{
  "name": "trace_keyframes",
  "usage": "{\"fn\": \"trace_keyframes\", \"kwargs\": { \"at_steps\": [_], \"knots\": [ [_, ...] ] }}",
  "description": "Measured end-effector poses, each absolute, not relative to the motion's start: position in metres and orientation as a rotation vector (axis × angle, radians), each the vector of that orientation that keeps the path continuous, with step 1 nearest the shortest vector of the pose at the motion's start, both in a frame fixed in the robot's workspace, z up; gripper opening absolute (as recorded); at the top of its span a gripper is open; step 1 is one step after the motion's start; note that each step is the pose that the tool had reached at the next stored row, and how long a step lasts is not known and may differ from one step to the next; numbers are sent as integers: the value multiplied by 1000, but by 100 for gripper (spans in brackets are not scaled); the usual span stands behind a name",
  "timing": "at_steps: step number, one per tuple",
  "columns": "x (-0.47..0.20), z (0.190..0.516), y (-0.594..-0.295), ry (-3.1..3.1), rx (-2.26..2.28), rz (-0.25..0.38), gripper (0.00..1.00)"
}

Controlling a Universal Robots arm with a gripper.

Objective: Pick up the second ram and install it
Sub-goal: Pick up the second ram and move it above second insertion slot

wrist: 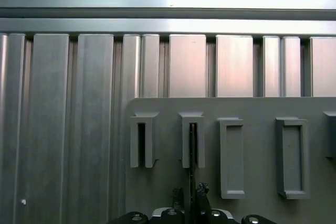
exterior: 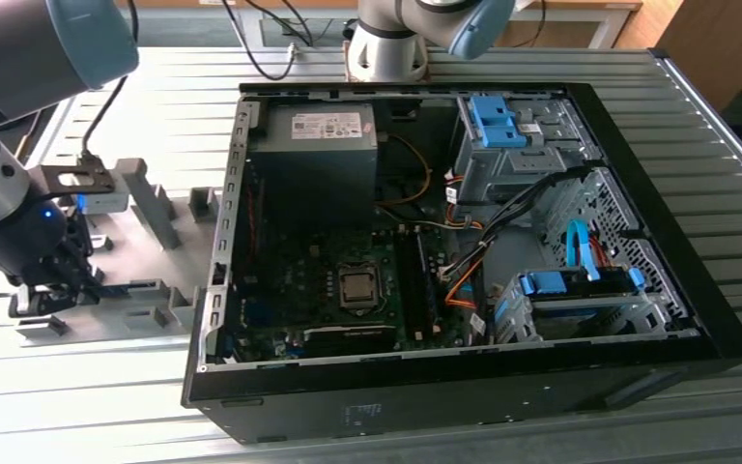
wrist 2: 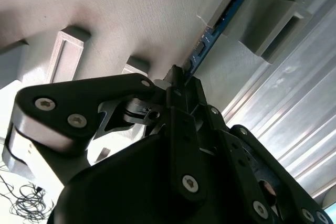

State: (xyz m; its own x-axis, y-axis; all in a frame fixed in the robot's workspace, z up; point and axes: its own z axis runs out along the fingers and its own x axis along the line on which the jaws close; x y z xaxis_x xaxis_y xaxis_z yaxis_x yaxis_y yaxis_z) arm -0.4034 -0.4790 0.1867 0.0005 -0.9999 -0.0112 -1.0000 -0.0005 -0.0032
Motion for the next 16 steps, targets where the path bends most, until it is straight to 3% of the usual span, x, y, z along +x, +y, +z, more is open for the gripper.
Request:
{"fn": "trace_keyframes", "kwargs": {
  "at_steps": [16],
  "knots": [
    [-404, 186, -476, 2219, -2209, 9, 23]
  ]
}}
